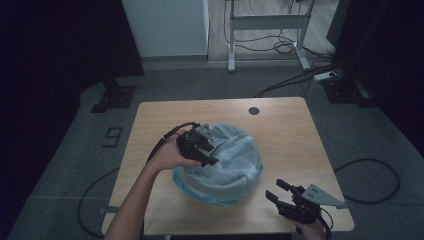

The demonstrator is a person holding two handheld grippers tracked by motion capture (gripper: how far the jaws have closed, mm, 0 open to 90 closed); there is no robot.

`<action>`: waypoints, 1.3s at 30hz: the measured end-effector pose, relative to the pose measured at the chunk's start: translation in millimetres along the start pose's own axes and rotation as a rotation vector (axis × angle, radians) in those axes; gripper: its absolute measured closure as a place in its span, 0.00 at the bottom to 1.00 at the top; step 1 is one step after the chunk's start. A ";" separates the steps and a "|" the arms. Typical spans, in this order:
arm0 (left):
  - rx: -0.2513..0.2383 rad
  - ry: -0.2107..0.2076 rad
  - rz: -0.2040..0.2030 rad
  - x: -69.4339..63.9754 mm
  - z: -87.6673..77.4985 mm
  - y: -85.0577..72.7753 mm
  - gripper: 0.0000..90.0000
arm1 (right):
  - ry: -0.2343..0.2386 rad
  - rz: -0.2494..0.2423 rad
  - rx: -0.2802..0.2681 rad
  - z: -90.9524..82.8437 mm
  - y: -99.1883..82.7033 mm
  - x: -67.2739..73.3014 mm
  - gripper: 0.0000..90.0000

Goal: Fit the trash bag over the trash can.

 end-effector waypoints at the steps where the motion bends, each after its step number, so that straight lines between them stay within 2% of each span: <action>1: 0.008 -0.001 -0.002 0.6 1.6 -0.3 0.52 | 0.000 -0.001 0.000 -0.2 -0.2 -0.4 0.41; 6: 0.044 0.005 -0.007 2.2 8.0 -1.6 0.50 | -0.004 0.001 -0.002 -1.5 0.4 -2.2 0.41; 9: 0.039 0.010 -0.007 2.0 7.5 -1.8 0.49 | -0.004 0.001 -0.005 -2.2 1.0 -2.5 0.41; 11: 0.018 0.015 -0.005 1.4 4.9 -1.7 0.47 | -0.005 0.002 -0.007 -2.6 1.4 -2.7 0.41; 18: -0.131 0.056 0.008 -6.1 -15.9 -1.6 0.40 | -0.012 0.004 -0.009 -2.3 1.9 -4.4 0.40; 22: -0.212 0.087 0.002 -10.5 -26.7 -5.7 0.37 | -0.015 0.000 -0.008 -1.5 1.4 -4.3 0.40; 29: -0.354 0.179 -0.023 -23.5 -45.3 -23.7 0.35 | -0.023 -0.002 -0.007 -1.1 1.1 -5.6 0.40; 36: -0.408 0.214 -0.045 -32.3 -54.8 -42.2 0.34 | -0.034 -0.009 -0.002 -1.9 0.4 -7.7 0.40; 39: -0.438 0.246 -0.047 -39.8 -59.2 -55.2 0.34 | -0.039 -0.012 -0.004 -1.8 0.0 -9.6 0.40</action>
Point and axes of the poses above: each handheld gripper's, and its own axes: z roughly forward along the jaws, y roughly out of its top, x roughly to its left, the point moved 6 cm from there along z, roughly forward along the jaws, and after that the axes turned 13 degrees about -y, right-handed, at the moved point
